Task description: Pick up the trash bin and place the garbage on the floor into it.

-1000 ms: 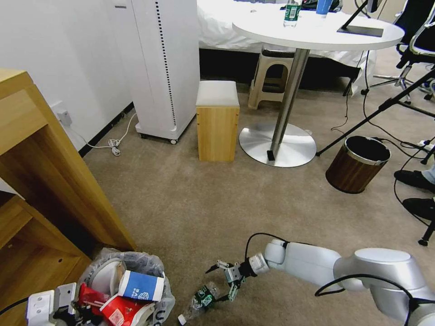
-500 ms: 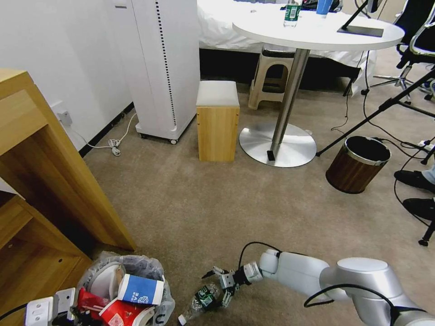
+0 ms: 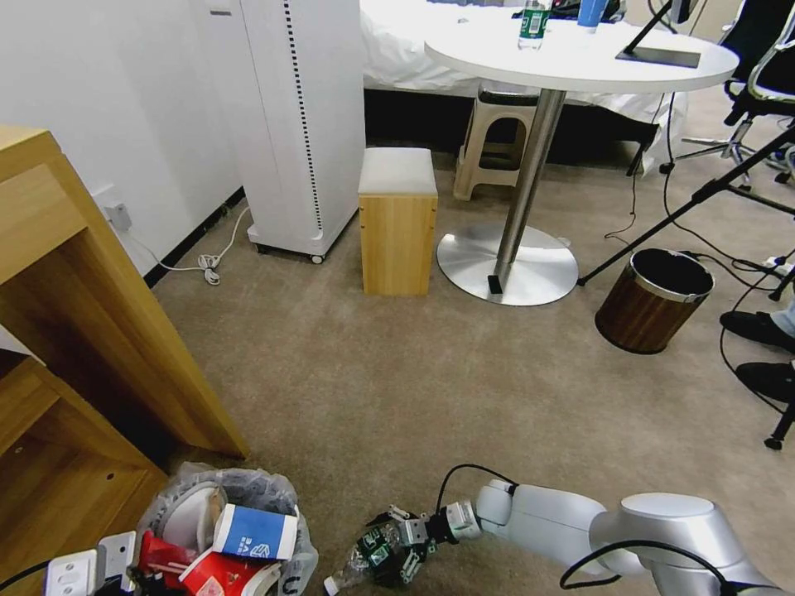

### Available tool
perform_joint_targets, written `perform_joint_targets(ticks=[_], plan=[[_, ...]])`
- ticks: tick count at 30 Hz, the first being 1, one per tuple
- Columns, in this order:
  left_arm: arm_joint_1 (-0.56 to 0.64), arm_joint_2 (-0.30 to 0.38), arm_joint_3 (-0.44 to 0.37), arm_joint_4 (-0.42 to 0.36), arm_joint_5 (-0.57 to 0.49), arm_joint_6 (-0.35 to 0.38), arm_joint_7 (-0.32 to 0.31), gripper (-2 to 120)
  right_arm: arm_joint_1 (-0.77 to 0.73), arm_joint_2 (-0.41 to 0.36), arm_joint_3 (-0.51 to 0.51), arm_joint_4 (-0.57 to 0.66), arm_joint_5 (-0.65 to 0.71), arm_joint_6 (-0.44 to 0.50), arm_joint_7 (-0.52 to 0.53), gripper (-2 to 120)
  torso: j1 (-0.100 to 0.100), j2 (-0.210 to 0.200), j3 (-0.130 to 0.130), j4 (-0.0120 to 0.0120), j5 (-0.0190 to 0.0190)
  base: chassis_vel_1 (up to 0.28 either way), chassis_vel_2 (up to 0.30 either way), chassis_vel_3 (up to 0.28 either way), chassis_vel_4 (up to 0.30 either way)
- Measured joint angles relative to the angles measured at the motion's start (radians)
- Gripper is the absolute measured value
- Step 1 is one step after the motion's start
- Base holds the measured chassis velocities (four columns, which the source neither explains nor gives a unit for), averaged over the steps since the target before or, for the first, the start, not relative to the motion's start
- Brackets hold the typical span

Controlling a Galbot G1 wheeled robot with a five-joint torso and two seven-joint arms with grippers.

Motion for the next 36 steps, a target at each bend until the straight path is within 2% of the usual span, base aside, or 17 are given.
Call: perform_joint_targets(ticks=[12,14,15,18,19,22,24,26,33,36], plan=[[-0.003,-0.014,0.013,0.010,0.035,-0.004,0.016,0,-0.019,-0.013,0.021,-0.005,-0.009,0.001,0.007,97,0.000,0.000,0.000,0.0001,0.0001,0.000,0.000,0.000,0.000],[-0.004,-0.012,0.014,0.012,0.040,-0.008,0.018,0,-0.018,-0.019,0.023,0.002,-0.008,0.001,0.013,89,0.000,0.000,0.000,0.0000,-0.0001,0.000,0.000,0.000,0.000],[-0.004,-0.012,0.014,0.012,0.040,-0.008,0.018,0,-0.018,-0.019,0.023,0.002,-0.008,0.001,0.013,89,0.000,0.000,0.000,0.0000,-0.0001,0.000,0.000,0.000,0.000],[-0.005,-0.008,0.017,0.018,0.049,-0.011,0.024,0,-0.012,-0.020,0.025,0.003,-0.002,0.001,0.015,75,0.000,0.000,0.000,0.0002,0.0000,0.000,0.000,0.000,0.000],[-0.005,-0.008,0.017,0.018,0.049,-0.011,0.024,0,-0.012,-0.020,0.025,0.003,-0.002,0.001,0.015,75,0.000,0.000,0.000,0.0002,0.0000,0.000,0.000,0.000,0.000],[-0.009,-0.003,0.020,0.023,0.051,-0.012,0.026,0,-0.011,-0.022,0.026,0.002,-0.002,0.002,0.020,61,0.000,0.000,0.000,0.0001,0.0000,0.000,0.000,0.000,0.000],[-0.010,-0.001,0.021,0.023,0.051,-0.012,0.027,0,-0.011,-0.022,0.026,0.002,-0.002,0.002,0.026,58,0.000,0.000,0.000,0.0001,0.0000,0.000,0.000,0.000,0.000],[-0.015,0.007,0.022,0.026,0.050,-0.014,0.028,0,-0.013,-0.023,0.026,0.003,-0.002,0.004,0.034,46,0.000,0.000,0.000,0.0001,0.0000,0.000,0.000,0.000,0.000],[-0.021,0.018,0.023,0.029,0.048,-0.016,0.028,0,-0.013,-0.014,0.024,-0.001,-0.002,0.010,0.044,30,0.000,0.000,0.000,0.0001,0.0000,0.000,0.000,0.000,0.000],[-0.025,0.022,0.024,0.032,0.045,-0.016,0.028,0,-0.010,-0.012,0.024,-0.002,0.000,0.011,0.046,28,0.000,0.000,0.000,0.0001,0.0000,0.000,0.000,0.000,0.000]])
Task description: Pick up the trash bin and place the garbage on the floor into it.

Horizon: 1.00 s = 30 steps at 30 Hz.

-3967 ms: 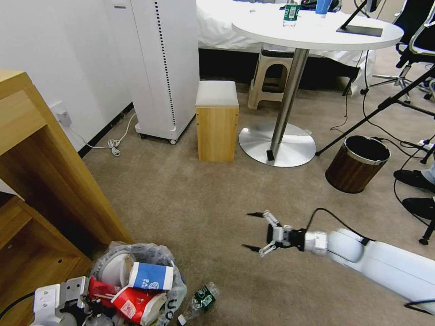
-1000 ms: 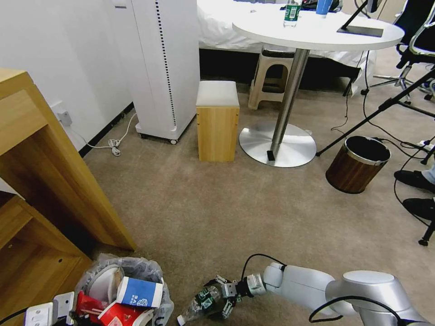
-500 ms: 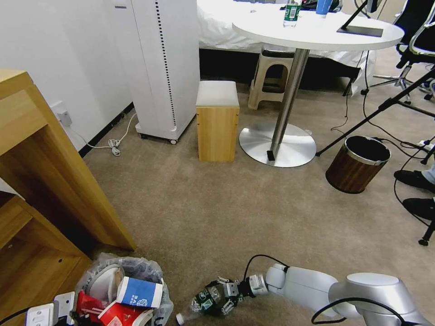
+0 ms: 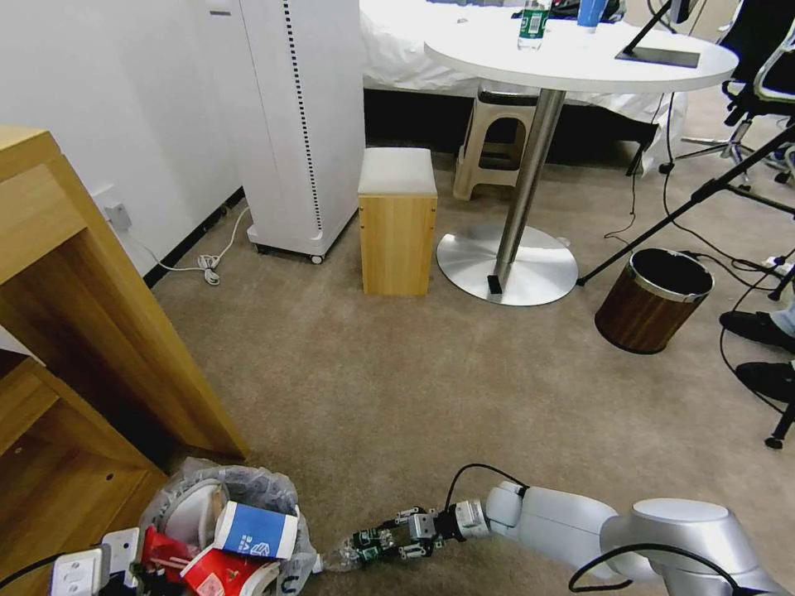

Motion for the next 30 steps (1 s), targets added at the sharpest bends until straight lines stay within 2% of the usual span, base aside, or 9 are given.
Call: perform_joint_targets(ticks=[7,10,11,14,15,18,19,24,30], plan=[[0.002,0.016,-0.007,-0.006,-0.032,0.007,-0.006,0,0.023,-0.036,0.045,0.067,0.010,0.000,0.000,28,0.000,0.000,0.000,0.0002,0.0002,0.000,0.000,0.000,0.000],[0.003,0.030,-0.011,-0.009,-0.053,0.009,-0.010,0,0.053,-0.112,0.085,0.169,0.024,-0.007,0.009,28,0.000,0.000,0.000,0.0000,0.0000,0.000,0.000,0.000,0.000],[0.003,0.030,-0.011,-0.009,-0.053,0.009,-0.010,0,0.053,-0.112,0.085,0.169,0.024,-0.007,0.009,28,0.000,0.000,0.000,0.0000,0.0000,0.000,0.000,0.000,0.000],[0.002,0.039,-0.012,-0.009,-0.063,0.009,-0.014,0,0.079,-0.216,0.127,0.325,0.014,-0.014,0.025,28,0.000,0.000,0.000,-0.0002,-0.0002,0.000,0.000,0.000,0.000],[0.002,0.039,-0.012,-0.009,-0.063,0.009,-0.014,0,0.079,-0.216,0.127,0.325,0.014,-0.014,0.025,28,0.000,0.000,0.000,-0.0002,-0.0002,0.000,0.000,0.000,0.000],[-0.013,0.049,-0.008,0.001,-0.076,0.009,-0.020,0,0.094,-0.305,0.178,0.459,-0.007,0.013,0.025,28,0.000,0.000,0.000,0.0000,0.0002,0.000,0.000,0.000,0.000],[-0.013,0.049,-0.008,0.001,-0.076,0.009,-0.020,0,0.094,-0.305,0.178,0.459,-0.007,0.013,0.025,28,0.000,0.000,0.000,0.0000,0.0002,0.000,0.000,0.000,0.000],[-0.021,0.054,-0.001,0.011,-0.084,0.009,-0.024,0,0.095,-0.409,0.252,0.583,0.006,0.036,0.003,28,0.000,0.000,0.000,-0.0004,0.0002,0.000,0.000,0.000,0.000],[-0.026,0.059,0.005,0.015,-0.085,0.009,-0.024,0,0.162,-0.416,0.262,0.708,0.040,0.026,0.023,28,0.000,0.000,0.000,-0.0001,0.0000,0.000,0.000,0.000,0.000]])
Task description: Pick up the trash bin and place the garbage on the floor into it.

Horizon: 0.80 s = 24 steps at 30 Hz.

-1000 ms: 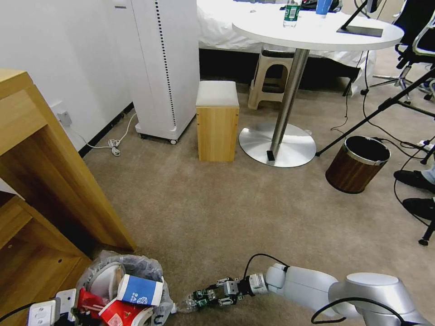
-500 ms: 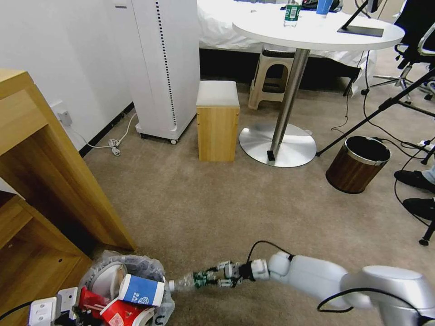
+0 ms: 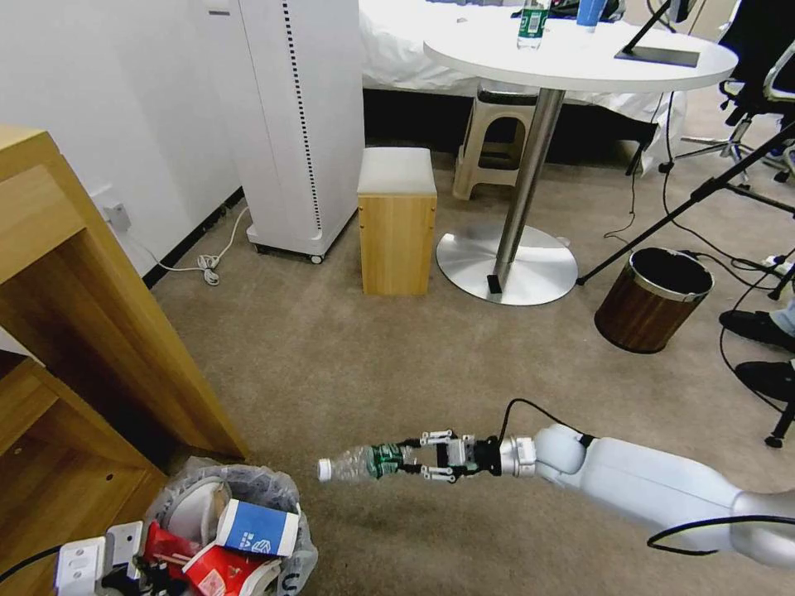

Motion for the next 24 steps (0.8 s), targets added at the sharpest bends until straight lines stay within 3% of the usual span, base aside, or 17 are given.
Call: perform_joint_targets(ticks=[3,8,15,20,24], plan=[[-0.004,0.002,0.003,0.000,0.000,0.000,-0.001,0,0.093,0.062,-0.056,0.056,0.047,-0.043,0.040,28,0.000,0.000,0.000,0.0004,-0.0002,0.000,0.000,0.000,0.000],[-0.008,0.001,0.006,0.000,0.000,0.000,-0.001,0,0.149,0.154,-0.148,0.042,0.106,-0.076,0.093,28,0.000,0.000,0.000,0.0003,-0.0002,0.000,0.000,0.000,0.000],[-0.010,-0.012,0.006,0.001,0.001,-0.001,-0.003,0,0.174,0.358,-0.367,0.003,0.200,-0.103,0.163,28,0.000,0.000,0.000,0.0003,-0.0002,0.000,0.000,0.000,0.000],[-0.011,-0.017,0.006,0.002,0.003,-0.001,-0.006,0,0.163,0.429,-0.439,-0.028,0.212,-0.105,0.182,28,0.000,0.000,0.000,0.0002,-0.0002,0.000,0.000,0.000,0.000],[-0.010,-0.018,0.006,-0.002,0.002,-0.001,-0.005,0,0.147,0.445,-0.453,-0.046,0.212,-0.110,0.196,28,0.000,0.000,0.000,-0.0001,-0.0003,0.000,0.000,0.000,0.000]])
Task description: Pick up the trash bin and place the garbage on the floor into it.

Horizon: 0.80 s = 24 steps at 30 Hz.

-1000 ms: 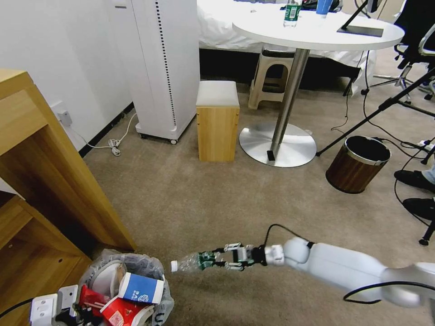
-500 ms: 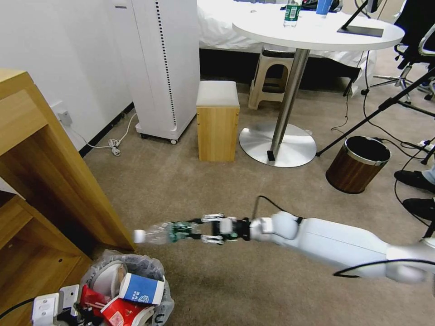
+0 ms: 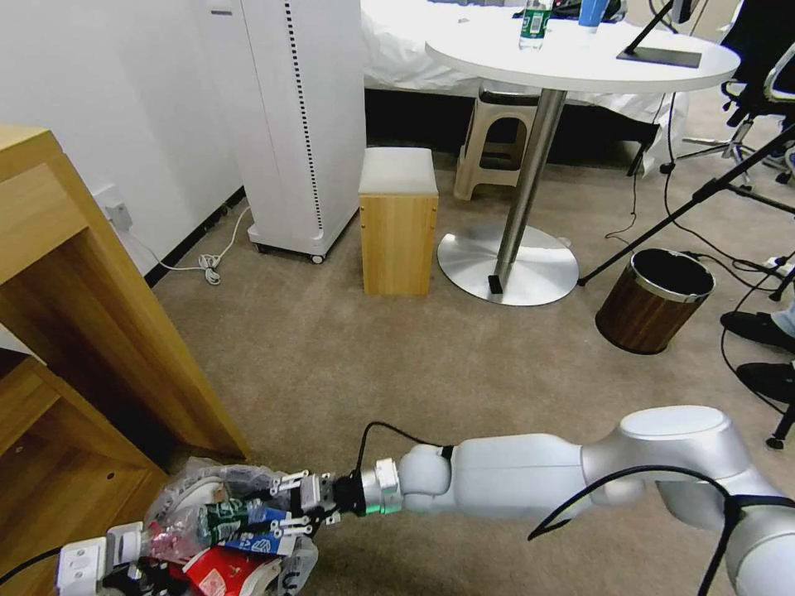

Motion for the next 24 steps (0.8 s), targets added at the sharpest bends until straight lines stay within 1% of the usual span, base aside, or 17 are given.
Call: perform_joint_targets(ticks=[9,12,16,19,21,24], plan=[[0.001,-0.007,0.001,-0.002,0.007,0.000,0.000,0,-0.010,-0.029,-0.002,-0.001,-0.009,-0.002,0.002,28,0.000,0.000,0.000,0.0000,0.0001,0.000,0.000,0.000,0.000],[0.002,-0.007,0.001,-0.003,0.008,0.000,0.003,0,-0.015,-0.071,0.000,0.020,-0.021,-0.006,0.002,28,0.000,0.000,0.000,0.0000,0.0003,0.000,0.000,0.000,0.000],[0.005,-0.005,-0.003,-0.005,0.008,-0.001,0.003,0,-0.016,-0.100,-0.001,0.030,-0.039,-0.004,0.001,28,0.000,0.000,0.000,-0.0001,0.0002,0.000,0.000,0.000,0.000],[0.005,-0.007,-0.003,-0.008,0.009,-0.001,0.002,0,-0.020,-0.094,0.000,0.018,-0.039,-0.002,0.007,28,0.000,0.000,0.000,0.0001,0.0002,0.000,0.000,0.000,0.000],[0.008,-0.010,-0.003,-0.012,0.012,-0.001,0.001,0,-0.027,-0.069,-0.003,-0.009,-0.036,-0.002,0.021,28,0.000,0.000,0.000,0.0002,0.0002,0.000,0.000,0.000,0.000],[0.008,-0.013,-0.002,-0.013,0.015,-0.001,0.000,0,-0.033,-0.052,-0.004,-0.025,-0.034,-0.002,0.031,28,0.000,0.000,0.000,0.0003,0.0003,0.000,0.000,0.000,0.000]])
